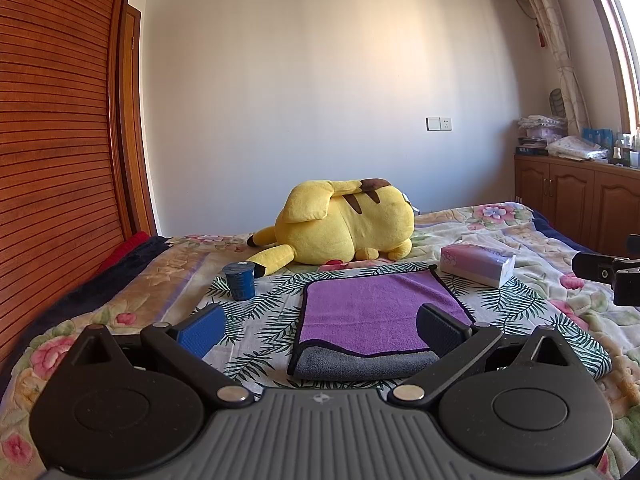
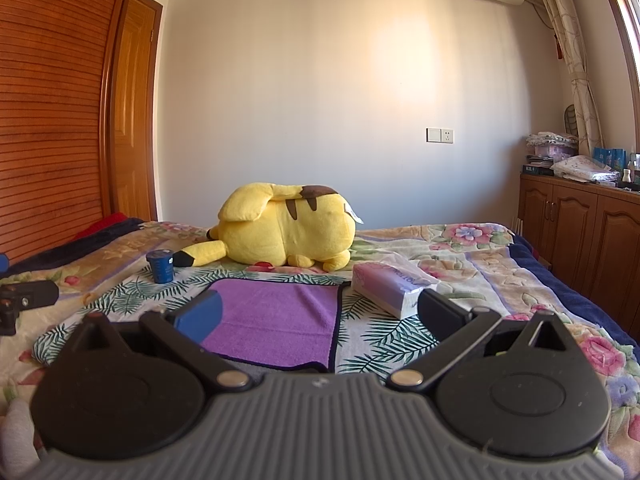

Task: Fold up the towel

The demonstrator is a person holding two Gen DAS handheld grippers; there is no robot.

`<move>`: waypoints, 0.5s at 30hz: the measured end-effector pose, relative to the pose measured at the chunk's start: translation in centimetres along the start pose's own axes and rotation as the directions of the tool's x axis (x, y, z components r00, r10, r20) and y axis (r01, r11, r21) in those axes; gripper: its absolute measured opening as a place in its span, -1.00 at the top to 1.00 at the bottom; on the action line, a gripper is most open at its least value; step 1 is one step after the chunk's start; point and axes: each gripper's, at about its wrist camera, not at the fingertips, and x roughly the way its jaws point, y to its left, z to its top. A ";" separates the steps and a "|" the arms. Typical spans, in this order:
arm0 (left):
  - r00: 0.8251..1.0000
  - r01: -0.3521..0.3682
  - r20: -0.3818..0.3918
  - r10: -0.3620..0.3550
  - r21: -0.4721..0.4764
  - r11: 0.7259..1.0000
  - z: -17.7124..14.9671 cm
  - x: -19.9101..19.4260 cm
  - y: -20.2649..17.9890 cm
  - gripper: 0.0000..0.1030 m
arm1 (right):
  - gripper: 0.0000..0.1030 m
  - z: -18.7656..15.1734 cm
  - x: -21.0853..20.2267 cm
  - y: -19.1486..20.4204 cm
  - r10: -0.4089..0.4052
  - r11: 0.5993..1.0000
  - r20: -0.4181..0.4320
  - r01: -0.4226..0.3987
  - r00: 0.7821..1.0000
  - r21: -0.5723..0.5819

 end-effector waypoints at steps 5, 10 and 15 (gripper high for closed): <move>1.000 0.000 0.001 0.000 0.000 1.000 0.0 0.0 0.0 -0.69 | -1.00 0.0 0.0 0.0 0.000 1.000 0.000 0.000 1.000 0.000; 1.000 0.000 0.001 0.000 0.001 1.000 0.0 0.0 0.0 -0.69 | -1.00 0.0 -0.1 0.0 0.000 1.000 0.000 0.000 1.000 -0.001; 1.000 0.000 0.001 0.000 0.001 1.000 0.0 0.0 0.0 -0.69 | -1.00 0.1 0.0 0.1 0.000 1.000 0.000 0.000 1.000 -0.001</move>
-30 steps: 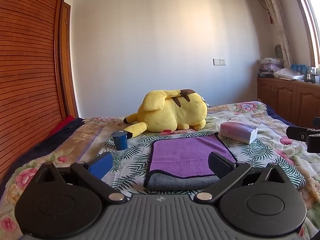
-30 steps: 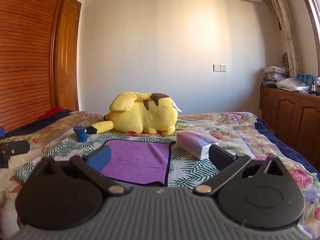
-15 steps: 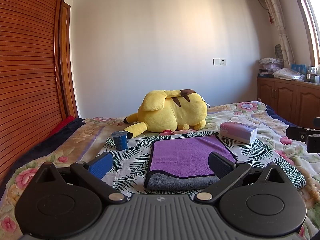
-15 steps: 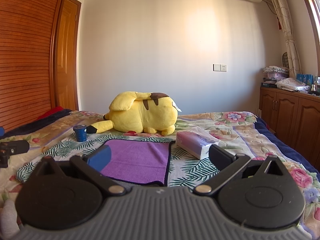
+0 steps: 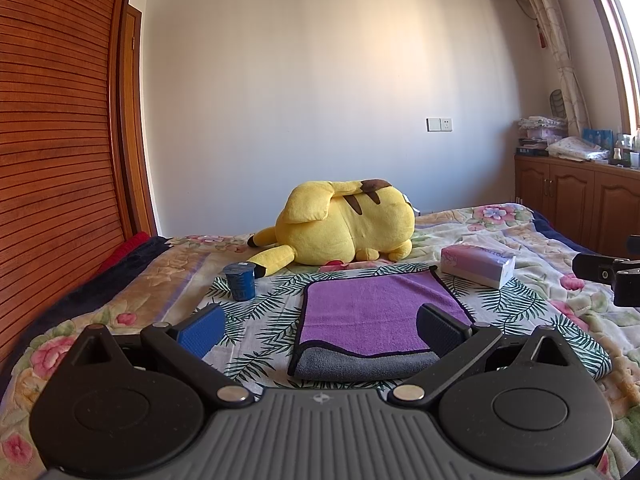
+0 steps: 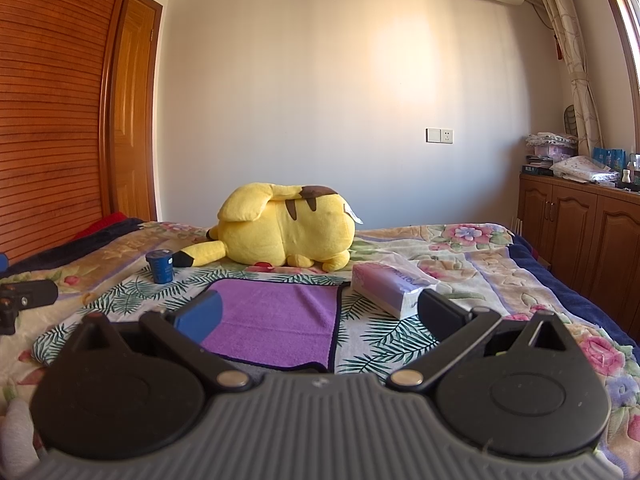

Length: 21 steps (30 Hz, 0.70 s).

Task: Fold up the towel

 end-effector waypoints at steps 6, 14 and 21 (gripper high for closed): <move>1.000 -0.001 0.000 0.001 0.000 1.000 0.0 0.0 0.0 -0.69 | -1.00 0.1 0.0 0.0 0.000 1.000 0.000 0.000 1.000 0.000; 1.000 -0.001 0.000 0.001 0.001 1.000 0.0 0.0 0.0 -0.69 | -1.00 0.2 0.0 0.1 0.000 1.000 0.000 0.000 1.000 0.000; 1.000 -0.001 0.001 0.001 0.002 1.000 0.0 0.0 0.0 -0.69 | -1.00 0.2 0.0 0.1 0.000 1.000 0.000 0.000 1.000 -0.001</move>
